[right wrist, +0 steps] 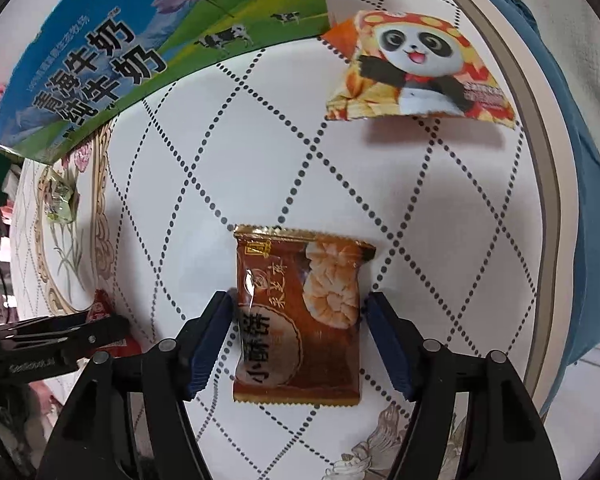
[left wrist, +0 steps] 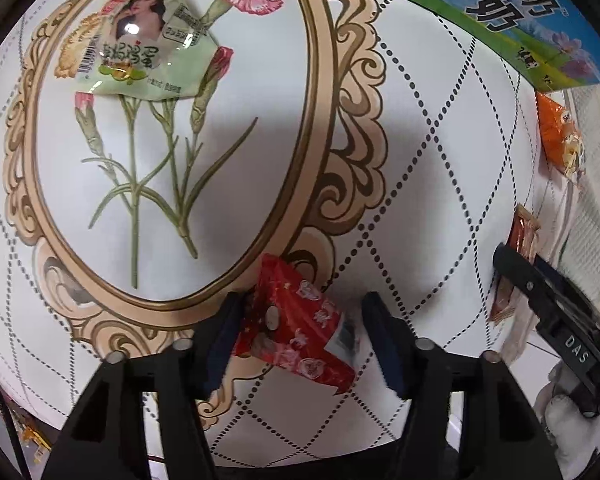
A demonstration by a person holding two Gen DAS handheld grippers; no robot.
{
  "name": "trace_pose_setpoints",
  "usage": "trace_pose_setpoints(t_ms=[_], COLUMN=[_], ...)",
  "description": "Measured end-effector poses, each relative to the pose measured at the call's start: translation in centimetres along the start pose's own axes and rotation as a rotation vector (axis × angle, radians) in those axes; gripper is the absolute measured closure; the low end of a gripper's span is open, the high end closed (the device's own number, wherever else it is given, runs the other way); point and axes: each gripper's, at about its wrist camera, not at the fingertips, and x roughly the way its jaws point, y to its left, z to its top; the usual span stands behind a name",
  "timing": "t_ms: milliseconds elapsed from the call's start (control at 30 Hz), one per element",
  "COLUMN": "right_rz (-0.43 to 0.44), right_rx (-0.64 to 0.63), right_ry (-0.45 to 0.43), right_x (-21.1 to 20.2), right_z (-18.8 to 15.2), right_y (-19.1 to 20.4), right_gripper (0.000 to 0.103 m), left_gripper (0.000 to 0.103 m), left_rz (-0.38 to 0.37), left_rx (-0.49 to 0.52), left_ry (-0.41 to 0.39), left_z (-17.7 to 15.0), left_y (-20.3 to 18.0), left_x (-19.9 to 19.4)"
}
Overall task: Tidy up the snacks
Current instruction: 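Grasp the red snack packet with the left tool while the right tool grasps the brown biscuit packet, then carry both packets into the box and open both tools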
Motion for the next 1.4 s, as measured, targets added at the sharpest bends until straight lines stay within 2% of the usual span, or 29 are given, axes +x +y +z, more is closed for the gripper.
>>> trace_pose_setpoints(t_ms=[133,367,400,567,700,833,967,1100,1167,1267,1400], right_rz=[-0.041,-0.023,-0.009,0.069,0.147,0.199,0.203,0.151,0.134,0.103,0.077], right_rx=[-0.057,-0.109,-0.110,-0.119,-0.120,-0.122,-0.137,-0.150,-0.150,-0.157,-0.159], right_ry=[-0.033,-0.063,-0.069,-0.107,-0.174,-0.263,-0.339,-0.379,-0.375,-0.344,-0.279], right_x=[0.9,-0.9,-1.8,-5.3,-9.4,-13.6,-16.3,-16.4,-15.7,-14.0,-11.2], right_z=[0.1,-0.8,-1.1,0.0,1.6,4.4,9.3,15.4,17.9,21.2,25.5], right_y=[1.5,5.2,4.4,5.5,7.1,8.2,9.5,10.5,10.7,10.7,11.1], right_gripper=[0.044,0.044,0.044,0.044,0.044,0.044,0.044,0.044,0.044,0.044,0.044], left_gripper=[0.060,0.061,0.061,0.061,0.061,0.061,0.061,0.061,0.061,0.061,0.061], left_rz=[-0.004,-0.053,-0.064,-0.129,-0.183,-0.218,-0.163,-0.069,-0.010,0.037,0.105], left_rx=[0.012,0.019,0.021,0.048,0.089,0.123,0.143,0.140,0.136,0.115,0.105], left_ry=[-0.006,-0.045,-0.055,-0.150,-0.238,-0.301,-0.359,-0.374,-0.362,-0.323,-0.283], left_z=[-1.0,-2.1,-2.2,-1.8,-0.5,3.4,7.6,12.6,15.7,19.2,22.2], left_y=[0.0,-0.4,-0.6,-2.1,-3.8,-4.3,-4.3,-3.6,-3.3,-2.0,-0.8], left_x=[-0.3,-3.5,-4.1,-9.7,-14.9,-19.3,-22.0,-22.5,-22.0,-21.1,-19.3])
